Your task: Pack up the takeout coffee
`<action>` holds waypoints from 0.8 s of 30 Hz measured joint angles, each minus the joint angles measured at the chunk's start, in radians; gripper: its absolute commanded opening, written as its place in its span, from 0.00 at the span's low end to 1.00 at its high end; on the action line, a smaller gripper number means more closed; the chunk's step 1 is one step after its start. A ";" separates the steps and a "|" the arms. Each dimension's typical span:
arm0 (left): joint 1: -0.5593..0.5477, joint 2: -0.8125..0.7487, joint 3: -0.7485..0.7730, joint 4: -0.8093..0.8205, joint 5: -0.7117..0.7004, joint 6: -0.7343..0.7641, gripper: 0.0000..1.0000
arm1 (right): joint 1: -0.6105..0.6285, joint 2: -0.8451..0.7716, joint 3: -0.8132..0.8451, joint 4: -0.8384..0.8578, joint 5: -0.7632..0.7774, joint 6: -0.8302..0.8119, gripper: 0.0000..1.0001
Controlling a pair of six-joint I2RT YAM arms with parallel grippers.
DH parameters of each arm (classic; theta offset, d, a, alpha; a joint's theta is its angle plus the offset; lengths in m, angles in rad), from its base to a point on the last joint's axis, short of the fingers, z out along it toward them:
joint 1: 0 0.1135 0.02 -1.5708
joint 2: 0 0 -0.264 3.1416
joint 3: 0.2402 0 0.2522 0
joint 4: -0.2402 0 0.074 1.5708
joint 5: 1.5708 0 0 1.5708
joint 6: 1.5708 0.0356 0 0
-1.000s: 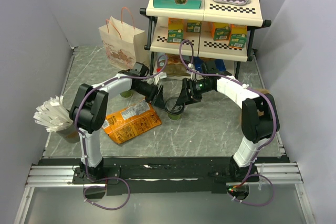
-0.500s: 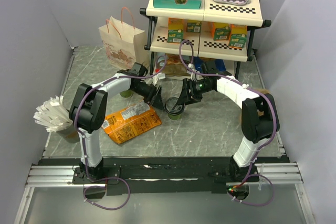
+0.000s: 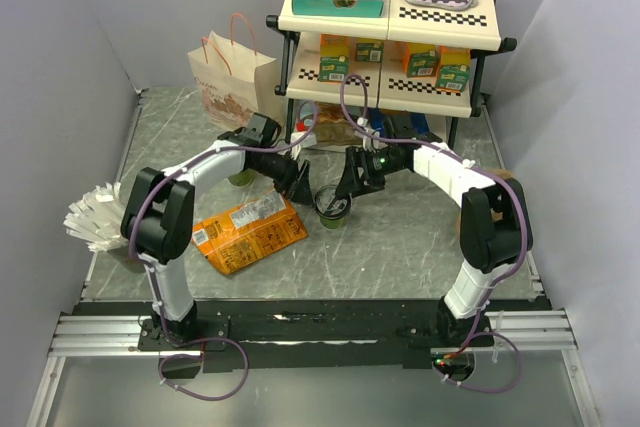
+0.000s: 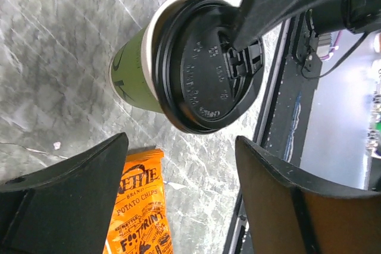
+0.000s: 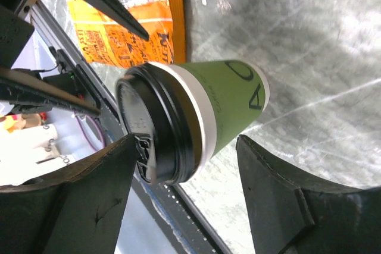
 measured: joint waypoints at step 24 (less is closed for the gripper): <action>0.123 -0.125 -0.098 0.159 -0.062 -0.147 0.92 | 0.100 -0.437 -0.135 0.030 -0.055 -0.956 1.00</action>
